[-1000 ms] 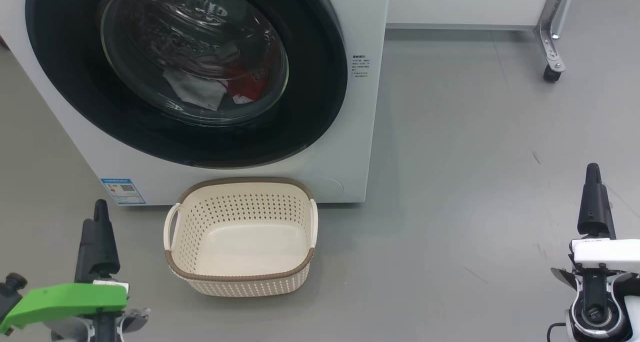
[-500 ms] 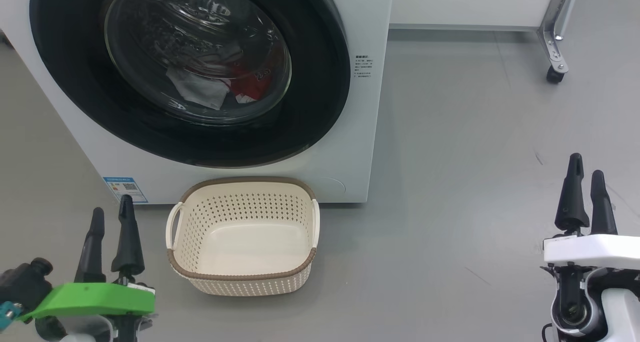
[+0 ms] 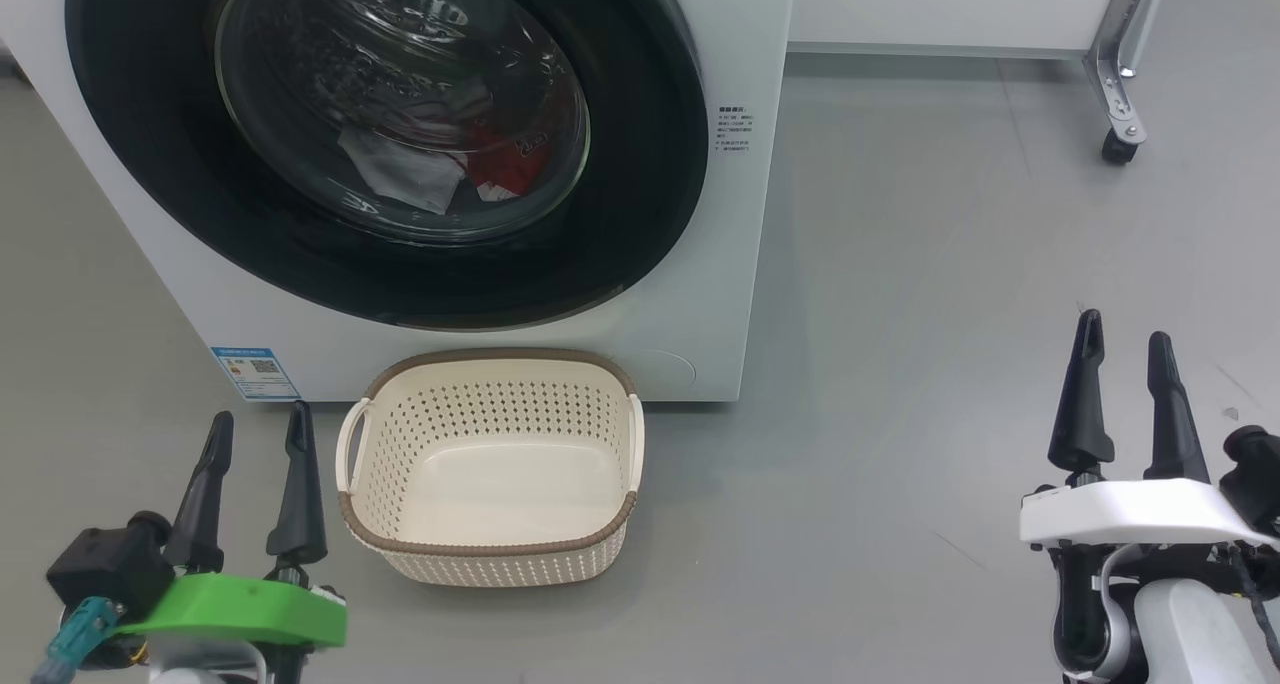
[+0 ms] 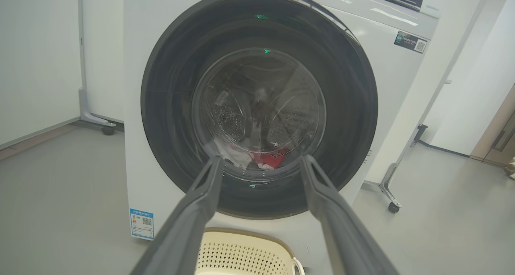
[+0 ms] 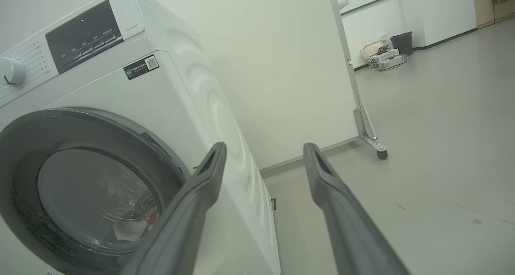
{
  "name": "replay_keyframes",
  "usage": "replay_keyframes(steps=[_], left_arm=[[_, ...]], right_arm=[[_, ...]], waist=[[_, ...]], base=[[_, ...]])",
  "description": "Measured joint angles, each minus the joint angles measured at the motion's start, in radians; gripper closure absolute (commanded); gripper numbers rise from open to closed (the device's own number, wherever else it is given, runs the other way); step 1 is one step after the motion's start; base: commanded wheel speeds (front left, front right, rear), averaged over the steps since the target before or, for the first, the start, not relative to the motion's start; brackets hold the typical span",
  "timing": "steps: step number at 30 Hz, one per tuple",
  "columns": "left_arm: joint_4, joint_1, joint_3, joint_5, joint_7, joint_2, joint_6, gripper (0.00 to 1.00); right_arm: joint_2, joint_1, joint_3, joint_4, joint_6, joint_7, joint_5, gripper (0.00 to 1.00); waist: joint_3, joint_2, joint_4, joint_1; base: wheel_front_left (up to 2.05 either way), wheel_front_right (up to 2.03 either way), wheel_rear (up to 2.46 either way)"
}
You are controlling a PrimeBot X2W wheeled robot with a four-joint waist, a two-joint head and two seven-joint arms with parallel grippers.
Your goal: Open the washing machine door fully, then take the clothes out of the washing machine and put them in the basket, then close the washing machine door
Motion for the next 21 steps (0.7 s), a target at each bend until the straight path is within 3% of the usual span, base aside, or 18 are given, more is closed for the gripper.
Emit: replay_keyframes(steps=[9,21], left_arm=[[0.017,0.000,-0.011,0.177,-0.026,-0.004,0.000,0.00],[0.052,0.000,0.003,0.199,-0.026,-0.021,0.000,0.00]], right_arm=[[-0.002,0.024,0.055,0.060,-0.044,-0.023,-0.125,0.00],[-0.002,0.038,0.051,0.162,-0.053,-0.026,-0.132,0.00]], waist=[[0.004,0.0000,0.002,0.0000],[0.013,0.0000,0.004,-0.0001]], base=[[0.00,0.00,0.00],[0.00,0.00,0.00]])
